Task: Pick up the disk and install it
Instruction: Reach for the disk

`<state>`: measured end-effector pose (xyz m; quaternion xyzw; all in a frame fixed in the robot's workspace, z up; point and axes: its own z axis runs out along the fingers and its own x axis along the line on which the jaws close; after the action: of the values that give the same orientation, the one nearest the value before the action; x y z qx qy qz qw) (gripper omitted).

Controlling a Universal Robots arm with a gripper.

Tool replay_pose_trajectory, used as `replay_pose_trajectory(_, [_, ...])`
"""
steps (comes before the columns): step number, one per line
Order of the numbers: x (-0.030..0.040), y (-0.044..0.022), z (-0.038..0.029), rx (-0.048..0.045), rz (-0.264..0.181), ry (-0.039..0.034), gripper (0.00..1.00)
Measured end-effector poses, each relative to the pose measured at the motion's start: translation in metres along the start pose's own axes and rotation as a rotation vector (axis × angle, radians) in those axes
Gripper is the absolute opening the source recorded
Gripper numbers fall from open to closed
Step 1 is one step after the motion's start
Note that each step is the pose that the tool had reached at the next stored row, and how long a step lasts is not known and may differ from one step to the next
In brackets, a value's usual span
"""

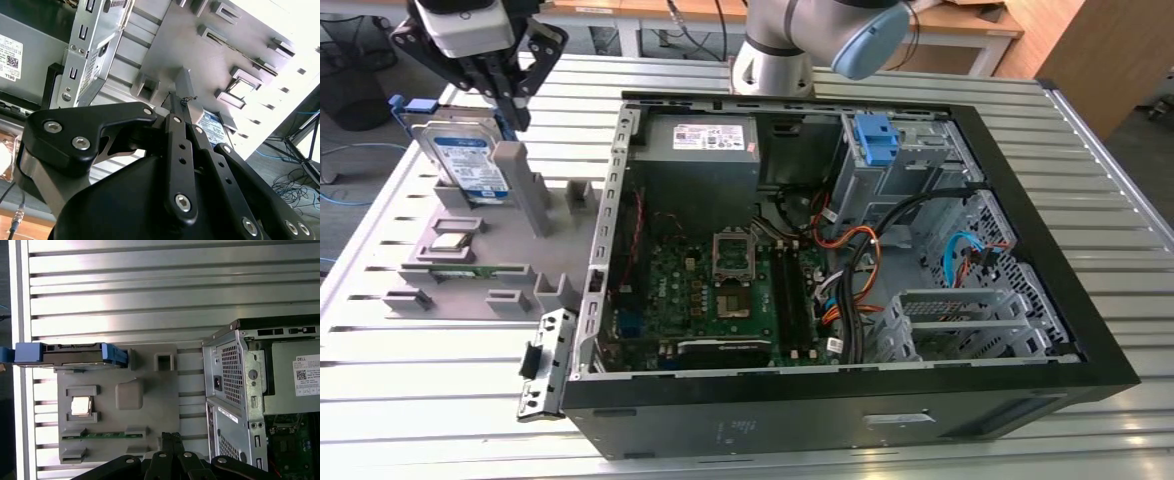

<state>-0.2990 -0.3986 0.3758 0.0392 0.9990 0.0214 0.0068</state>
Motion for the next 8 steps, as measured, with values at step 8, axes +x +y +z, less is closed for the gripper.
replay_pose_trajectory(8, [0.0079,-0.0006,0.0003,0.0000,0.001,0.0000,0.11])
